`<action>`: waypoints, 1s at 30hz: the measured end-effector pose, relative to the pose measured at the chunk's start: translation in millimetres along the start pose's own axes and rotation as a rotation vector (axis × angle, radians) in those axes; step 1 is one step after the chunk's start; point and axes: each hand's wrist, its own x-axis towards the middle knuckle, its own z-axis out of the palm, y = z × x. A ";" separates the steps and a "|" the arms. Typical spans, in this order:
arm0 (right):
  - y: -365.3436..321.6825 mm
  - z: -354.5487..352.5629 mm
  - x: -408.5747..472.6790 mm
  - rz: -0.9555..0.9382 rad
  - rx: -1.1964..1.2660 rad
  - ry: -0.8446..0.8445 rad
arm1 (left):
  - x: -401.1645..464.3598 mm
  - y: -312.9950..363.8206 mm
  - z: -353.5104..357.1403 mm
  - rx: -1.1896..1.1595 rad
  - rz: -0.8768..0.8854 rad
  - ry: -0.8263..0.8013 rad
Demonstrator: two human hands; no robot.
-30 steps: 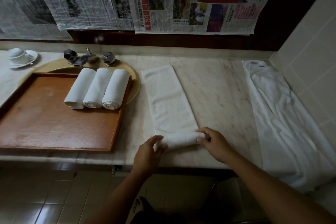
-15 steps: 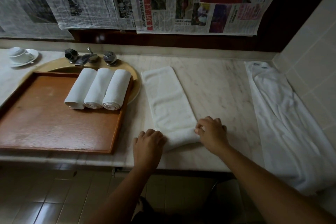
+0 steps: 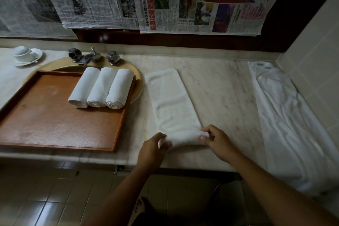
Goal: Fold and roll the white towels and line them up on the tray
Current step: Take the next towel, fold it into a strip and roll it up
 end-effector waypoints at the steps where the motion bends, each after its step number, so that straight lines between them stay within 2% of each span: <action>1: -4.3 -2.6 3.5 0.016 0.013 -0.017 | 4.6 -1.1 -2.2 -0.021 -0.009 -0.021; 4: -15.6 -4.6 14.7 0.083 -0.001 -0.031 | 15.0 -3.0 -5.0 -0.062 -0.034 -0.040; 8: -29.6 -4.1 34.6 0.247 -0.090 -0.056 | 25.3 2.0 -6.8 0.002 -0.116 -0.061; 11: -41.0 -6.6 37.2 0.273 -0.311 -0.036 | 29.0 5.0 -13.7 0.067 -0.142 -0.011; 14: -38.0 -2.2 29.3 0.023 -0.521 0.139 | 23.7 4.8 -10.5 0.282 0.104 0.202; 17: -11.3 10.3 16.2 -0.316 -0.665 0.256 | 11.4 2.2 -1.1 0.437 0.350 0.286; 19: 0.8 12.4 7.0 -0.385 -0.603 0.287 | 3.0 -3.6 2.9 0.483 0.454 0.274; 21: 8.9 12.8 0.6 -0.353 -0.484 0.247 | -4.9 -8.1 6.4 0.500 0.449 0.231; 23: 13.2 11.0 -1.8 -0.295 -0.370 0.172 | -12.3 -9.3 9.9 0.452 0.384 0.203; 27: 6.5 3.1 -3.1 -0.152 -0.043 0.008 | -22.1 -3.3 12.4 0.174 0.173 0.194; 30: -1.9 -1.9 3.1 -0.055 0.068 -0.055 | -19.8 -0.1 11.3 0.019 0.014 0.150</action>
